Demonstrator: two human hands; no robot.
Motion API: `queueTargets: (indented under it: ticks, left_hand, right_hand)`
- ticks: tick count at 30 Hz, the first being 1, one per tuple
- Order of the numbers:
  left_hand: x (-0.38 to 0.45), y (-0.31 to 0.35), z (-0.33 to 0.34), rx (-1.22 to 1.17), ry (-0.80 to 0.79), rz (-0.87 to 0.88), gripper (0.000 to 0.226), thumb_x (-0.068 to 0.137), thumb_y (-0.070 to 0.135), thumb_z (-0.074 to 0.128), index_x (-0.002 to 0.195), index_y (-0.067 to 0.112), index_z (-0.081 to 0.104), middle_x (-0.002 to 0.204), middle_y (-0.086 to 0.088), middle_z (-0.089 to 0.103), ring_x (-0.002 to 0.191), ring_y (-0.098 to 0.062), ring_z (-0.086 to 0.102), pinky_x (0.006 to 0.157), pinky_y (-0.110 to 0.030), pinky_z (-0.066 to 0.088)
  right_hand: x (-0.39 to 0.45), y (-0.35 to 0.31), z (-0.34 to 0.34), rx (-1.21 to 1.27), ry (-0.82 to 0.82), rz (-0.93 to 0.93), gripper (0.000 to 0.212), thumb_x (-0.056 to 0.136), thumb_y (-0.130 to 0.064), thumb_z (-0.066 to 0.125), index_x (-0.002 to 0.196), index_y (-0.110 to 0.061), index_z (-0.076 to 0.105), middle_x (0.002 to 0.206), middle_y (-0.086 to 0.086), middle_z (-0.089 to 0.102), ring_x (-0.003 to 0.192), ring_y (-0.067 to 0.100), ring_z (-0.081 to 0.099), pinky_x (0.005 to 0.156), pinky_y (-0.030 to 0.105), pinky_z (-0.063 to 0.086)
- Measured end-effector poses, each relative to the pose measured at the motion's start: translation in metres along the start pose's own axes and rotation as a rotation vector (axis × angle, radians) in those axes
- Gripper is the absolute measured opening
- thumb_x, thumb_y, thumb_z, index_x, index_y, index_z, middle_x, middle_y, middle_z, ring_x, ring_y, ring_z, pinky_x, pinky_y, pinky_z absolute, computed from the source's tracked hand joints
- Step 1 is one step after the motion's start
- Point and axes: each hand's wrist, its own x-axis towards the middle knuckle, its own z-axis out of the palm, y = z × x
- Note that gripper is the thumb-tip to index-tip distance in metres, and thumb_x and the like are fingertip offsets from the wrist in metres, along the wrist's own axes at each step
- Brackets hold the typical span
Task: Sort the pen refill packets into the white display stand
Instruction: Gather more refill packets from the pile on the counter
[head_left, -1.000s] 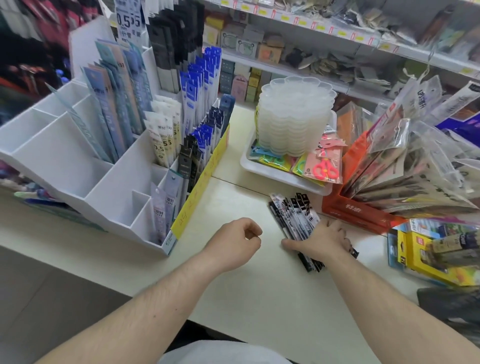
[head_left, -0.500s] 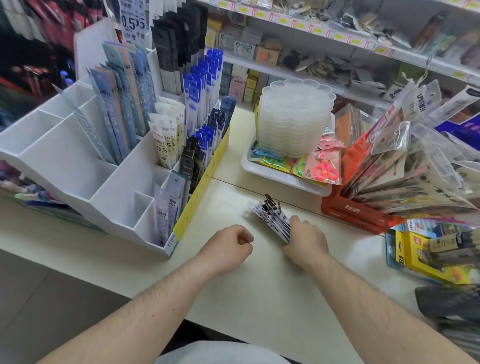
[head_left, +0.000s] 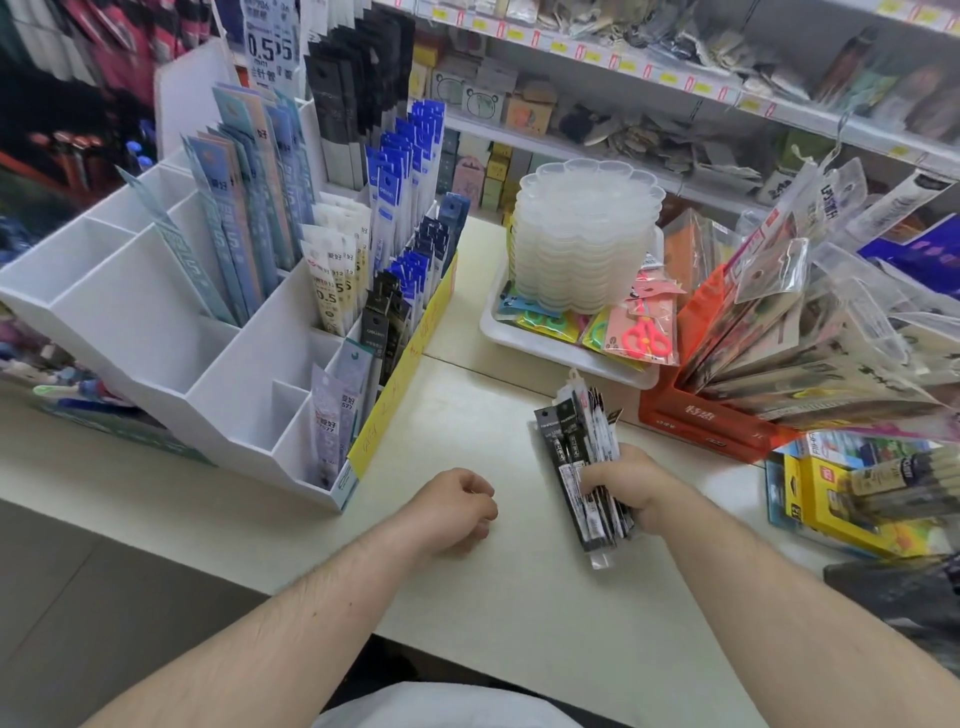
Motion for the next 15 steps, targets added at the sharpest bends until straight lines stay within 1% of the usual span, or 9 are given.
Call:
queueTargets:
  ticks: [1,2,4,6,8,10,12,13,15]
  left_hand:
    - [0.000,0.000,0.002,-0.037,-0.009,-0.016,0.014,0.090,0.009,0.059,0.103,0.014,0.058,0.085,-0.007,0.060,0.069,-0.020,0.059,0.062,-0.029,0.047]
    - [0.000,0.001,0.003,-0.064,-0.017,-0.030,0.014,0.090,0.010,0.059,0.103,0.015,0.058,0.086,-0.006,0.060,0.070,-0.020,0.060,0.063,-0.030,0.048]
    - [0.000,0.002,0.008,-0.098,-0.038,-0.044,0.014,0.092,0.018,0.059,0.106,0.015,0.059,0.095,-0.004,0.062,0.076,-0.018,0.064,0.072,-0.034,0.055]
    - [0.001,0.003,0.015,-0.125,-0.059,-0.041,0.024,0.094,0.033,0.061,0.112,0.017,0.058,0.110,-0.005,0.066,0.087,-0.018,0.066,0.082,-0.038,0.057]
    - [-0.001,0.009,0.022,-0.168,-0.112,-0.004,0.036,0.091,0.048,0.061,0.115,0.021,0.059,0.116,-0.005,0.069,0.096,-0.020,0.068,0.085,-0.040,0.054]
    - [-0.003,0.018,0.025,-0.253,-0.143,0.107,0.046,0.085,0.054,0.063,0.116,0.021,0.063,0.112,-0.008,0.073,0.100,-0.024,0.068,0.088,-0.039,0.049]
    - [-0.007,0.029,0.022,-0.335,-0.095,0.255,0.044,0.084,0.049,0.068,0.116,0.019,0.065,0.113,-0.006,0.073,0.104,-0.025,0.068,0.090,-0.039,0.051]
    - [-0.010,0.034,0.020,-0.370,-0.064,0.335,0.040,0.084,0.043,0.073,0.116,0.020,0.065,0.113,-0.004,0.074,0.105,-0.023,0.068,0.088,-0.037,0.052]
    - [-0.015,0.042,0.014,-0.382,0.001,0.487,0.051,0.071,0.036,0.084,0.115,0.020,0.063,0.107,0.002,0.075,0.102,-0.015,0.069,0.083,-0.029,0.053]
  right_hand:
    - [-0.002,0.003,0.001,0.027,-0.030,0.013,0.033,0.071,0.008,0.062,0.099,-0.010,0.062,0.087,0.023,0.069,0.076,0.039,0.068,0.075,0.074,0.049]
    - [-0.003,0.005,0.002,0.058,-0.052,0.019,0.032,0.073,0.009,0.060,0.101,-0.009,0.061,0.086,0.022,0.069,0.075,0.038,0.068,0.077,0.071,0.052]
    - [-0.006,0.007,0.008,0.137,-0.102,0.011,0.031,0.078,0.010,0.056,0.104,-0.008,0.061,0.082,0.020,0.070,0.074,0.036,0.068,0.078,0.063,0.056]
    - [-0.012,0.007,0.017,0.214,-0.131,-0.018,0.031,0.080,0.010,0.055,0.105,-0.007,0.062,0.082,0.019,0.072,0.076,0.036,0.069,0.076,0.056,0.058]
    - [-0.021,0.001,0.029,0.288,-0.142,-0.112,0.033,0.077,0.011,0.059,0.103,-0.008,0.065,0.085,0.017,0.074,0.079,0.033,0.071,0.072,0.045,0.060]
    - [-0.031,-0.006,0.042,0.263,-0.111,-0.277,0.038,0.069,0.010,0.064,0.100,-0.012,0.067,0.087,0.010,0.075,0.082,0.026,0.072,0.069,0.037,0.059]
    - [-0.040,-0.014,0.054,0.175,-0.033,-0.415,0.043,0.069,0.008,0.065,0.100,-0.021,0.066,0.090,0.004,0.075,0.085,0.020,0.072,0.072,0.035,0.060]
    - [-0.042,-0.016,0.059,0.151,0.006,-0.467,0.045,0.067,0.004,0.066,0.102,-0.025,0.064,0.092,0.001,0.074,0.086,0.017,0.072,0.075,0.036,0.060]
    - [-0.045,-0.020,0.068,0.143,0.073,-0.554,0.052,0.065,-0.008,0.070,0.109,-0.033,0.060,0.097,-0.006,0.073,0.090,0.011,0.071,0.080,0.034,0.060]
